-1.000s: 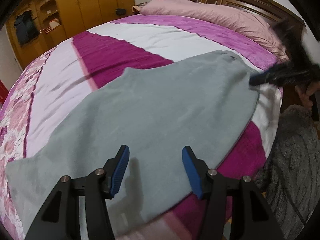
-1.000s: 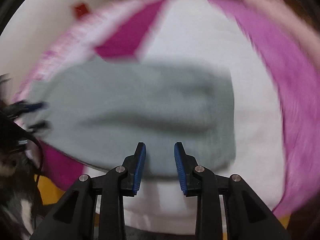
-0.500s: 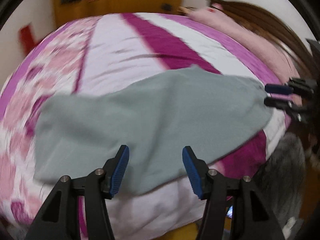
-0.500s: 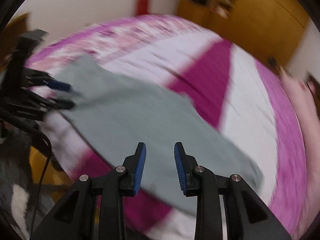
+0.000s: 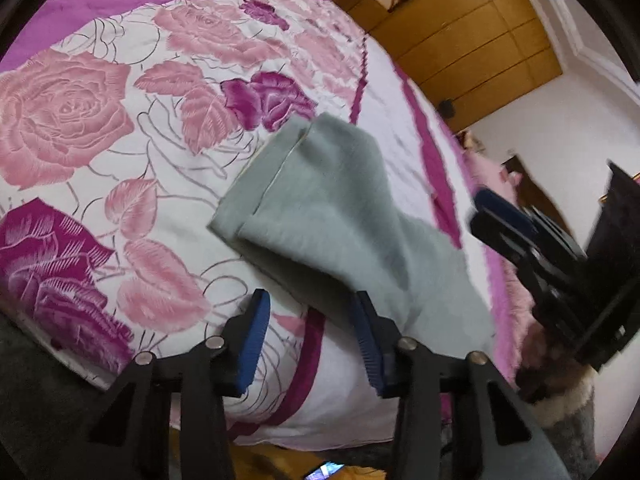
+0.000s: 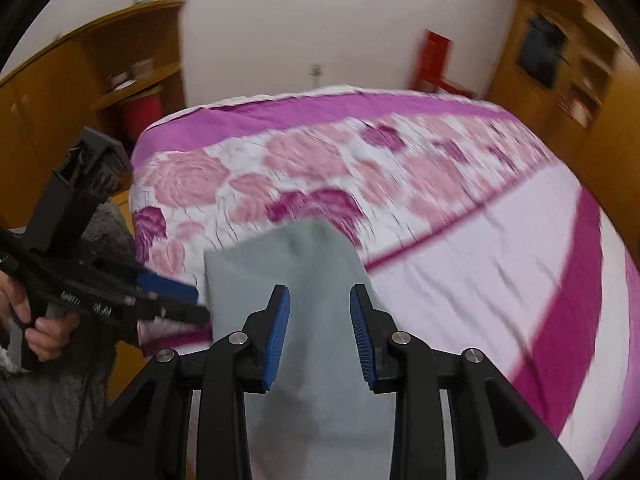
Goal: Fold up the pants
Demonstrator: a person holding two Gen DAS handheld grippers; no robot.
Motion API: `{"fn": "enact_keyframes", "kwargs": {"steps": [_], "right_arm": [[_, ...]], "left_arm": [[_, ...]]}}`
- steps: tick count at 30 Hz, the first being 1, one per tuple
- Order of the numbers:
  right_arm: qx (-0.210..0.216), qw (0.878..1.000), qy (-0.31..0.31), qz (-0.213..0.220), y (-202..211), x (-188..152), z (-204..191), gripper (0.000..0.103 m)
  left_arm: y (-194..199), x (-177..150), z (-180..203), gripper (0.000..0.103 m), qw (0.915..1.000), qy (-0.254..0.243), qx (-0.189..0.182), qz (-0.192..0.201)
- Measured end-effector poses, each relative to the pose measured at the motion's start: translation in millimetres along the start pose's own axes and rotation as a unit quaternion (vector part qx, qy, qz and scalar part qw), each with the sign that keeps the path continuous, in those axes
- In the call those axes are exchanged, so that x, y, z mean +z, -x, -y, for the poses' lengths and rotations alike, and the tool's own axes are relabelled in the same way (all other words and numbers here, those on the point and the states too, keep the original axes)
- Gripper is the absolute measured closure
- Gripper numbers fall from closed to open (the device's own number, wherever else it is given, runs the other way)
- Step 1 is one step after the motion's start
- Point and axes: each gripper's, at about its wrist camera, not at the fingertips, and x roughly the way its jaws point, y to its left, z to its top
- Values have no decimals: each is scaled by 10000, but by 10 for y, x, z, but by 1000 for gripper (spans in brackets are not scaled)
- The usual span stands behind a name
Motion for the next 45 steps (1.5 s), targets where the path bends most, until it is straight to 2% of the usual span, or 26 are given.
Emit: {"fn": "enact_keyframes", "kwargs": {"steps": [3,8,10,20,22,23,24,25,26,28,31,33,36,38,41,45], "right_arm": [[72,10000,42,-45,-172,136,69,74],[293,9994,-149,-121,-446,200,225,74],[312,9992,-194,-184,-560,195,275,74],[576,9975,18,-409,-923,269,410,74],[626,9969,113,-460,-973,290,377,74],[641,9965,134,-516,-1005,298,361,74],[649,9962,142,-566,-1033,302,345,82],[540,9969,170,-552,-1042,303,325,91],[409,9976,209,-518,-1042,306,311,102],[304,9985,296,-359,-1018,318,280,102],[210,9994,281,-23,-925,358,278,102],[275,9992,242,129,-891,389,275,102],[282,9991,304,-30,-1010,409,231,102],[128,9989,428,-104,-1125,383,168,103],[100,9989,330,-331,-1282,345,162,103],[52,9993,180,-315,-1289,318,184,103]], "left_arm": [[15,29,-93,71,9989,275,-381,39],[-53,105,-149,71,9975,502,-500,-26],[-63,139,-183,71,9961,595,-657,8],[6,209,-281,71,9945,743,-688,255],[23,230,-271,71,9952,679,-618,345],[28,231,-270,80,9956,628,-572,390],[49,224,-271,96,9963,582,-462,438],[37,236,-265,100,9968,543,-360,469],[41,236,-269,100,9968,533,-318,514],[66,232,-248,101,9965,441,-263,653],[257,166,-158,101,9941,132,-134,1065],[368,111,-139,101,9923,31,-115,1236],[354,66,-188,101,9936,100,-2,1124],[318,40,-215,101,9947,184,81,1011],[224,33,-249,101,9956,239,256,873],[119,39,-313,101,9960,342,333,753]]}}
